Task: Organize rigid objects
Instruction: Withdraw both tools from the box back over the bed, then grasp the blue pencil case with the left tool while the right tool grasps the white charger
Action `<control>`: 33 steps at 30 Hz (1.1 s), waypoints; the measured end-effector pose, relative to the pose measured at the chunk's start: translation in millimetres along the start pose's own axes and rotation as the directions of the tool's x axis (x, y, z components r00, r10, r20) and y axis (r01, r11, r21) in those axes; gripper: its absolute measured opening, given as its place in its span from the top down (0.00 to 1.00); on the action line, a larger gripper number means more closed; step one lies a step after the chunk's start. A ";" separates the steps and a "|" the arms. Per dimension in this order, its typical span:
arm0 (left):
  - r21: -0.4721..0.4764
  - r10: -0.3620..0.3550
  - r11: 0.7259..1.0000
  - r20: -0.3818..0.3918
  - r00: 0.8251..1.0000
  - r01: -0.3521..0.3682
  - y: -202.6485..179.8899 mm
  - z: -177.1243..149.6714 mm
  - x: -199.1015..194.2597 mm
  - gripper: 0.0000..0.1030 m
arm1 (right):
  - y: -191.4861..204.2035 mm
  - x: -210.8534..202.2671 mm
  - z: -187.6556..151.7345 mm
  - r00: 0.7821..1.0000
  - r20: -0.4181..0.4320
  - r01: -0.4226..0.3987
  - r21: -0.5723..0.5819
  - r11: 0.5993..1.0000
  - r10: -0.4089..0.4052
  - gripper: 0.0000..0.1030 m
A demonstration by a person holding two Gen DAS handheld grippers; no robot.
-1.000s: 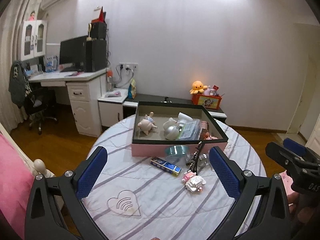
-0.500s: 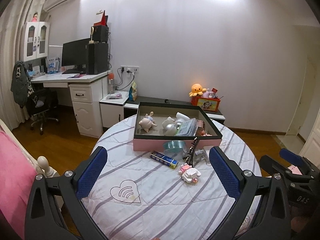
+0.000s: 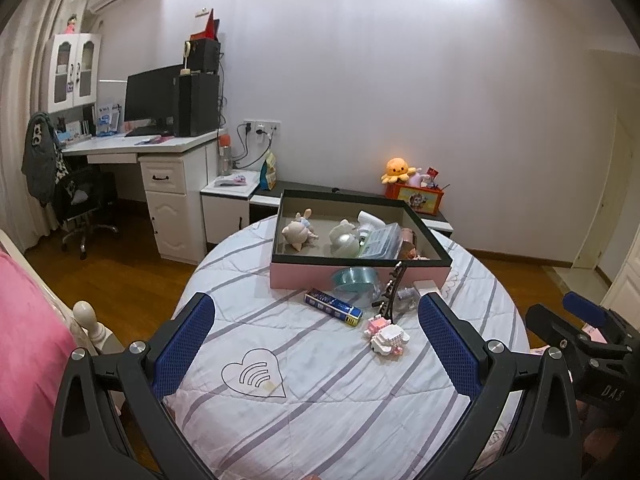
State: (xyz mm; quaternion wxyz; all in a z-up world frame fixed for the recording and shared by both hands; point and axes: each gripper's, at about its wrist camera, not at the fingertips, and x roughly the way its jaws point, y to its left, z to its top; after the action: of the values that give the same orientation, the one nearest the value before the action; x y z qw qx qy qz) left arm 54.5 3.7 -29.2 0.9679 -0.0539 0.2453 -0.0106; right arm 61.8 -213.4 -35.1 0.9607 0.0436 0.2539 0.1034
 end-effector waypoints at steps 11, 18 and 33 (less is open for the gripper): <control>0.001 0.010 1.000 -0.178 0.984 -0.010 6.0 -27.7 83.1 0.00 | -23.3 58.8 -7.0 0.992 -0.115 0.058 0.003 0.998 -0.058 0.00; 0.040 0.036 0.999 -0.271 0.962 -0.026 4.4 -39.5 144.7 0.00 | -36.0 112.9 -10.0 0.974 -0.213 0.078 -0.024 0.997 -0.081 0.00; 0.094 0.016 0.995 -0.398 0.917 0.023 -13.7 -36.7 214.6 0.00 | -53.3 195.6 -16.6 0.924 -0.376 0.057 -0.046 0.997 -0.070 0.04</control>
State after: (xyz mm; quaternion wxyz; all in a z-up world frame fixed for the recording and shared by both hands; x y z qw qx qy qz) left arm 225.7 -23.6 -161.4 0.8991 -0.0043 0.4363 -0.0350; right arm 229.1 -221.5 -150.4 0.8974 -0.0016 0.4333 0.0829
